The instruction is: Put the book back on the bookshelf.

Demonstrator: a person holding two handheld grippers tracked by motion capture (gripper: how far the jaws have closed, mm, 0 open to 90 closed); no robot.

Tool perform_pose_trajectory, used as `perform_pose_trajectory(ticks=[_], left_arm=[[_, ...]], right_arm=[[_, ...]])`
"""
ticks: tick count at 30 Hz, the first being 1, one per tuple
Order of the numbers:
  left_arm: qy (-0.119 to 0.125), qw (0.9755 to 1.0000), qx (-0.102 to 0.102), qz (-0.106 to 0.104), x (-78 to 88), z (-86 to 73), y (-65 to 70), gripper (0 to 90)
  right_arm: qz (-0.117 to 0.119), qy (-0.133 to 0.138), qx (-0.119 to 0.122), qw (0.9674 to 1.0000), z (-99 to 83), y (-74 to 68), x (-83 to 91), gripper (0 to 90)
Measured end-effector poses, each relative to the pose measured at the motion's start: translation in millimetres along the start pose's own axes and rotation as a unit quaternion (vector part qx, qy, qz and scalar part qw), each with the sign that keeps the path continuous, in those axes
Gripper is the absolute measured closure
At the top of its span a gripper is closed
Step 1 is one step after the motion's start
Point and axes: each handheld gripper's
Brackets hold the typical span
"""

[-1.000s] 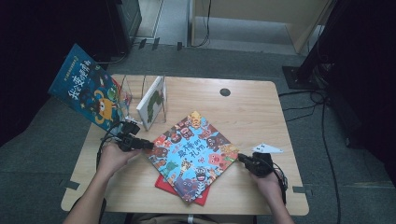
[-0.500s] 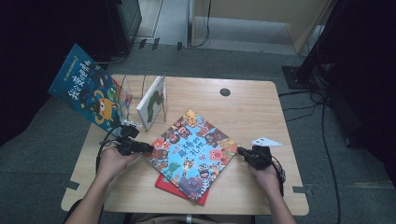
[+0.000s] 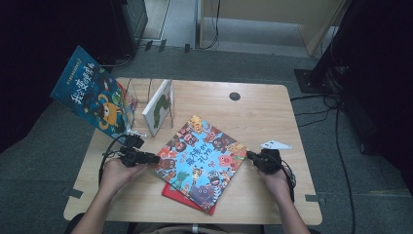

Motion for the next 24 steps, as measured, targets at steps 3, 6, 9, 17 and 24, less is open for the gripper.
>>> perform_pose_trajectory(ticks=[3,6,9,17,24], left_arm=[[-0.001,1.0000,0.003,-0.003,1.0,-3.6,0.7,65.3],[0.001,1.0000,0.006,-0.006,1.8,-6.9,1.0,65.2],[0.002,0.9999,0.009,-0.003,2.0,-8.8,2.9,64.9],[-0.001,0.9999,0.011,-0.009,2.4,-10.8,3.1,64.8],[-0.002,1.0000,0.008,-0.003,3.1,-14.8,6.3,64.9]], right_arm=[[0.008,-0.003,0.000,1.0000,-0.3,-1.4,0.0,90.0],[0.013,-0.007,0.005,0.9999,-0.1,-4.6,0.3,90.0],[0.026,-0.012,0.010,0.9995,-1.7,-9.5,2.0,90.0],[0.032,-0.016,0.017,0.9992,-0.8,-11.3,0.7,90.0],[0.024,-0.011,0.022,0.9994,5.0,-7.8,-7.0,90.0]])
Point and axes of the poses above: each handheld gripper's, and its own axes: x roughly backward along the jaws, z roughly out of its top, y roughly to its right, and after that the axes turned 8 degrees about x, right-handed
